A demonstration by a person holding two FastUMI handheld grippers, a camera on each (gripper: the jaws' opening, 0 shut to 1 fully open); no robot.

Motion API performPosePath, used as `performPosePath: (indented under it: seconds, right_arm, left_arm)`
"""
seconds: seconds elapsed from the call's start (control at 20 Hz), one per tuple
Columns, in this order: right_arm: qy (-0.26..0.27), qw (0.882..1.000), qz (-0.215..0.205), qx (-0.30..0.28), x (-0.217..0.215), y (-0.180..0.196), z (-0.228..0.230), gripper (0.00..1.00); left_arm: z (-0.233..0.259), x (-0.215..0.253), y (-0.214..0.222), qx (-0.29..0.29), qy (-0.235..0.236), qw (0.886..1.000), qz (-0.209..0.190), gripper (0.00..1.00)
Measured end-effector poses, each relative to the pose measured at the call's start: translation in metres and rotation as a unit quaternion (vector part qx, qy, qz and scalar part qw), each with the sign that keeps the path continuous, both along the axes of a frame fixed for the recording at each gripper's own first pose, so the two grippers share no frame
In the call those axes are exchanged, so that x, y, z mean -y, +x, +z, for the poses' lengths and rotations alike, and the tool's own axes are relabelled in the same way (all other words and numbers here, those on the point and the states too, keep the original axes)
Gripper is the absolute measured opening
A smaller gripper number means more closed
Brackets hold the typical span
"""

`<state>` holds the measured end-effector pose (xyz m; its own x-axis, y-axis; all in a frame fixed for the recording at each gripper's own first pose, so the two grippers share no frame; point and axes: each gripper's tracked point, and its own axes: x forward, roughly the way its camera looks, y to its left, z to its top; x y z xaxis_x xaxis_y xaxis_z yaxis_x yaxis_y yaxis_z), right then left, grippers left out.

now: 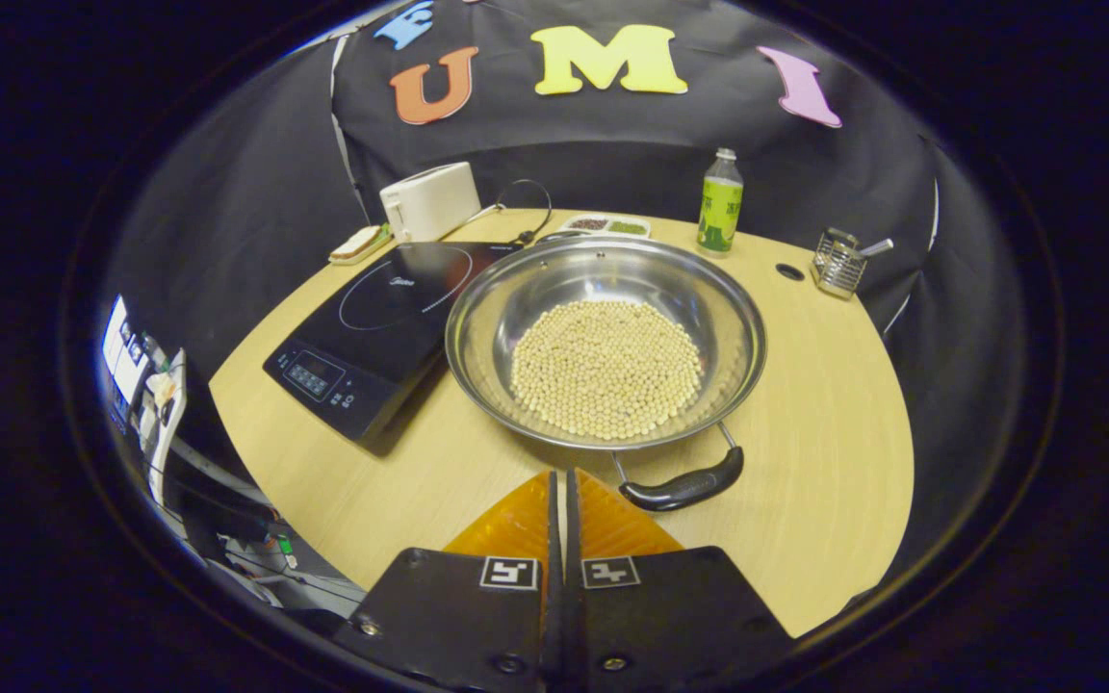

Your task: First push the handle of the pot to place it horizontally, then grasp the pot with both hands and set it on the induction cooktop.

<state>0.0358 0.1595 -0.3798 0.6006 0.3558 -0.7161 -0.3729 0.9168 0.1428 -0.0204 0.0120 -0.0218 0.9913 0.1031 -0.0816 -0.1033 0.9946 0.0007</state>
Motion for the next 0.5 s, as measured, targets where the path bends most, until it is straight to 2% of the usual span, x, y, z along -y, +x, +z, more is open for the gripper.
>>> performPosePath:
  seconds: [0.1,0.2,0.3,0.35,0.5]
  right_arm:
    - [-0.003,1.0,-0.001,-0.009,0.0,0.003,-0.008,0.0]
    - [-0.004,1.0,-0.001,-0.012,0.002,0.004,-0.012,0.04]
    - [-0.002,1.0,0.002,-0.01,0.001,0.007,-0.013,0.0]
    - [-0.002,1.0,0.002,-0.008,0.001,0.008,-0.014,0.04]
    - [0.005,1.0,-0.007,-0.015,0.005,0.012,-0.017,0.04]
  left_arm:
    - [-0.002,-0.003,-0.001,-0.003,0.002,1.0,0.006,0.96]
    - [-0.001,-0.006,0.0,-0.003,0.001,1.0,0.012,0.96]
    - [-0.001,-0.01,-0.002,-0.004,0.001,1.0,0.018,0.96]
    - [-0.002,-0.012,-0.002,-0.005,0.0,1.0,0.02,0.96]
    - [-0.004,-0.012,-0.001,-0.009,-0.002,1.0,0.025,0.96]
